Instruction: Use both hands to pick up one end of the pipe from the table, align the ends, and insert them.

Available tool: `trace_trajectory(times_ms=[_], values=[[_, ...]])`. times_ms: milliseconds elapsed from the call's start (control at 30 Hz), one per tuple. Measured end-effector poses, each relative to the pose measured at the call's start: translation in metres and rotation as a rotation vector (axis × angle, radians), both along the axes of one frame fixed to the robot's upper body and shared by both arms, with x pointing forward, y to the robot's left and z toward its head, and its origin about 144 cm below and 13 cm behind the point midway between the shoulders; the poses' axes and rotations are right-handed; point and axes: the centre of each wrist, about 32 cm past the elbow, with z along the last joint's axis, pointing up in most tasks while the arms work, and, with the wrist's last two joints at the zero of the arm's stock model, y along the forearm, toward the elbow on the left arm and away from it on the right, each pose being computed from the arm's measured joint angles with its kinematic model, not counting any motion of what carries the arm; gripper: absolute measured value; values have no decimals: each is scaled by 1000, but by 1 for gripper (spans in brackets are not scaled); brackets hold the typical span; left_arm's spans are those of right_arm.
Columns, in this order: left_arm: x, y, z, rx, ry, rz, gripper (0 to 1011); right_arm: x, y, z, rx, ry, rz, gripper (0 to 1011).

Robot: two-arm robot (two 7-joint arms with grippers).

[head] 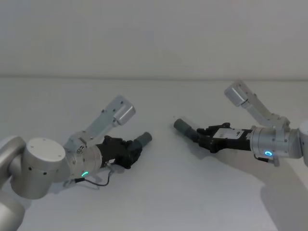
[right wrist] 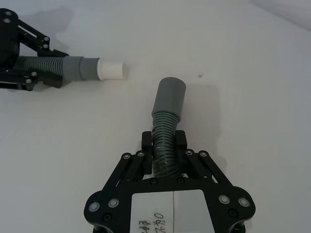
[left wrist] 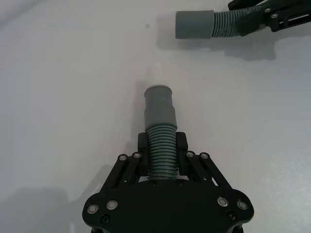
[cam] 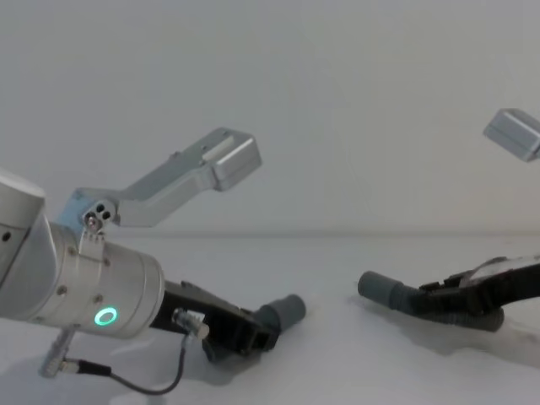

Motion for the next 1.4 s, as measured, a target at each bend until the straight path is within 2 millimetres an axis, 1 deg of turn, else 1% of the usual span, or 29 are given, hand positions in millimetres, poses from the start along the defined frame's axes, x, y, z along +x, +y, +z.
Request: trace_trajectory(times_ms=[367, 633, 1033, 1400], values=[[0, 2, 12, -30, -117, -22, 319, -9, -6, 18, 9, -88, -4, 267], [2, 6, 23, -15, -238, -63, 320, -17, -13, 31, -36, -146, 8, 267], [7, 17, 34, 98, -391, -170, 319, -31, -18, 40, -179, -242, 44, 267], [10, 27, 40, 235, -502, -285, 319, -44, -19, 41, -330, -360, 92, 267]])
